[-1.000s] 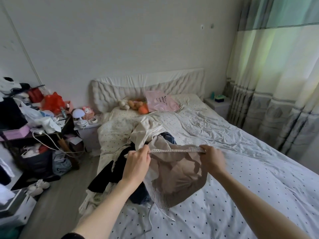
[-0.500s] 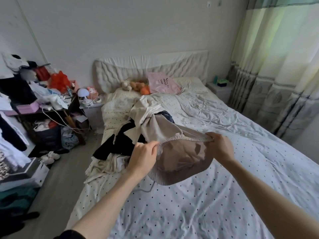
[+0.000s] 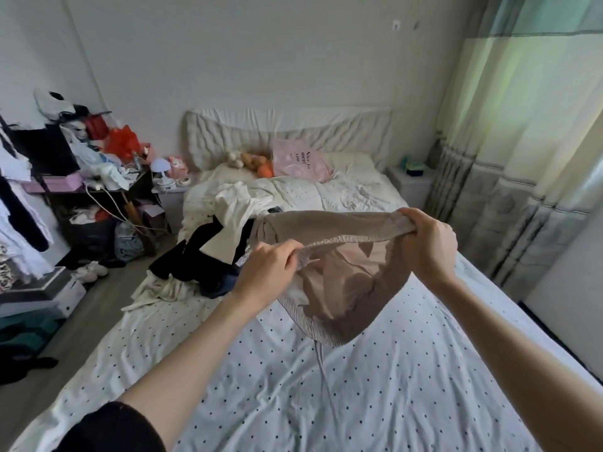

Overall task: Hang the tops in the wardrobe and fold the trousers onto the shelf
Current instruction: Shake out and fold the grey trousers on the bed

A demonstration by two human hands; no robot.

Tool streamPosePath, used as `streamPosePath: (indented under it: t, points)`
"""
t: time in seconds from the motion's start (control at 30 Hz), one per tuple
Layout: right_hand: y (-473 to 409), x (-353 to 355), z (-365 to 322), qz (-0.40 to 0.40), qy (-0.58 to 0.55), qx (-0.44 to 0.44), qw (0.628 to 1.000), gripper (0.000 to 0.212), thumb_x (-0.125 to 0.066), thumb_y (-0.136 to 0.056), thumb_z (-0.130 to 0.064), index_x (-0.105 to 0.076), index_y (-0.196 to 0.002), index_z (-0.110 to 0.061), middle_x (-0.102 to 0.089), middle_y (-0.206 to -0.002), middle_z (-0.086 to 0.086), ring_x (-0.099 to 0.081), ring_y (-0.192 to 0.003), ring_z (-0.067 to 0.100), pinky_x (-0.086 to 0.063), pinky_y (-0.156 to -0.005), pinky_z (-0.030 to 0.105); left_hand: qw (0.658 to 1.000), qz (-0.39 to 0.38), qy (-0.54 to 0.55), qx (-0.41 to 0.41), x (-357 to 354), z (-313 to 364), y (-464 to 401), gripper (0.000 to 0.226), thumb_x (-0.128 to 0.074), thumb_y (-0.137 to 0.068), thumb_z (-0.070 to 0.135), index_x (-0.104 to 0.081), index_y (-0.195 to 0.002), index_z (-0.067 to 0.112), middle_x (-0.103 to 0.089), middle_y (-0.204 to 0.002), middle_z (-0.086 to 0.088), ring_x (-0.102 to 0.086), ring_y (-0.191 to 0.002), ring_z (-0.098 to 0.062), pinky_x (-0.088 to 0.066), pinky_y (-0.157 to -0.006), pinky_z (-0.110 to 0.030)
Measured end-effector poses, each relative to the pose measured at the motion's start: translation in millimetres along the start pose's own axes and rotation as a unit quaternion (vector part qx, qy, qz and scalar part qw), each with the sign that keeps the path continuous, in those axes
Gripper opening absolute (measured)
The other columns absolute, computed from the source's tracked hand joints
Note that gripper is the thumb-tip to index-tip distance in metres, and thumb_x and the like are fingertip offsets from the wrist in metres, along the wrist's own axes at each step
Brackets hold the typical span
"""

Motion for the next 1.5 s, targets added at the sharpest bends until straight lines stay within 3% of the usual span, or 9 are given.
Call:
streamPosePath:
  t: [0.4,0.57,0.67,0.77,0.83,1.07,1.23,1.33,1.5]
  points:
    - [-41.2,10.8,58.0,-0.038,-0.061,-0.008,0.997,0.039,-0.052,-0.072,0.006,-0.07,-0.103,-0.007,-0.072,-0.091,0.014,-0.062,-0.086,0.033,-0.038,-0.067,0.03,0.988,-0.121,-0.014,0.094,-69.6,17.3,-42.6,0.027,-0.054,-0.089,0.006,-0.067,-0.112,0.012,-0.065,-0.105,-0.008,-0.058,-0.101,-0.021,-0.042,-0.083,-0.026]
    - [-93.7,-9.0,85.9,-0.11,-0.066,0.013,0.992,0.026,-0.064,-0.08,-0.012,-0.063,-0.105,-0.011,-0.068,-0.092,0.007,-0.06,-0.087,0.029,-0.034,-0.063,0.03,0.984,-0.005,-0.08,0.161,-39.2,29.8,-93.2,0.03,-0.051,-0.088,0.006,-0.066,-0.114,0.014,-0.057,-0.11,-0.011,-0.054,-0.102,-0.027,-0.039,-0.084,-0.03]
    - [-118.9,-17.7,85.9,-0.15,-0.031,0.087,0.984,0.029,-0.058,-0.079,-0.008,-0.059,-0.108,-0.013,-0.068,-0.098,0.009,-0.061,-0.089,0.032,-0.043,-0.071,0.034,0.971,0.066,-0.136,0.183,-15.7,46.4,-107.2,0.029,-0.053,-0.087,0.004,-0.068,-0.11,0.012,-0.057,-0.107,-0.013,-0.055,-0.098,-0.027,-0.034,-0.077,-0.022]
    - [-138.6,-20.0,92.8,-0.176,0.006,0.183,0.967,0.034,-0.054,-0.08,-0.003,-0.057,-0.111,-0.017,-0.064,-0.111,0.006,-0.06,-0.091,0.028,-0.029,-0.078,0.033,0.954,0.137,-0.172,0.202,-2.2,82.1,-106.8,0.025,-0.056,-0.083,0.002,-0.07,-0.102,0.011,-0.054,-0.099,-0.01,-0.052,-0.089,-0.024,-0.031,-0.073,-0.021]
    - [-143.1,-21.3,97.0,-0.195,0.002,0.201,0.96,0.04,-0.052,-0.081,-0.002,-0.057,-0.117,-0.018,-0.058,-0.119,0.005,-0.06,-0.097,0.028,-0.031,-0.084,0.036,0.945,0.147,-0.192,0.22,3.4,98.4,-103.2,0.023,-0.058,-0.082,0.001,-0.071,-0.098,0.011,-0.05,-0.096,-0.005,-0.048,-0.084,-0.018,-0.031,-0.073,-0.021]
    - [-124.5,-22.2,105.5,-0.276,-0.018,0.194,0.941,0.044,-0.05,-0.081,-0.005,-0.059,-0.12,-0.023,-0.063,-0.11,0.006,-0.06,-0.098,0.029,-0.038,-0.087,0.039,0.91,0.13,-0.2,0.34,-3.5,140.6,-48.0,0.019,-0.059,-0.085,0.001,-0.072,-0.093,0.012,-0.052,-0.096,-0.007,-0.051,-0.087,-0.02,-0.034,-0.074,-0.023]
    - [-111.9,11.3,113.7,-0.304,-0.181,0.154,0.923,0.029,-0.047,-0.085,-0.004,-0.063,-0.108,-0.011,-0.069,-0.094,0.015,-0.061,-0.087,0.037,-0.04,-0.065,0.032,0.889,0.213,-0.196,0.354,1.5,195.2,-13.1,0.019,-0.06,-0.081,-0.001,-0.07,-0.082,0.015,-0.05,-0.086,0.0,-0.05,-0.076,-0.014,-0.032,-0.069,-0.022]
    - [-109.2,42.6,116.0,-0.309,-0.267,0.138,0.902,0.031,-0.051,-0.083,-0.004,-0.066,-0.109,-0.012,-0.071,-0.096,0.012,-0.063,-0.092,0.032,-0.046,-0.069,0.031,0.879,0.255,-0.2,0.35,1.7,226.5,8.1,0.02,-0.06,-0.08,-0.001,-0.067,-0.08,0.017,-0.05,-0.087,0.0,-0.049,-0.073,-0.01,-0.034,-0.072,-0.023]
    - [-94.5,84.6,154.8,-0.34,-0.335,0.102,0.873,0.029,-0.058,-0.083,-0.012,-0.065,-0.111,-0.016,-0.07,-0.102,0.01,-0.066,-0.091,0.027,-0.055,-0.079,0.043,0.861,0.303,-0.192,0.359,-11.8,284.3,39.8,0.024,-0.062,-0.078,-0.002,-0.066,-0.08,0.022,-0.047,-0.084,0.006,-0.048,-0.07,-0.003,-0.035,-0.071,-0.023]
Point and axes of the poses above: each hand's wrist, its own y-axis away from the middle knuckle, its own x-axis out of the back of the hand, z = x × y, the point moved 9 cm from there along -y, towards the middle knuckle
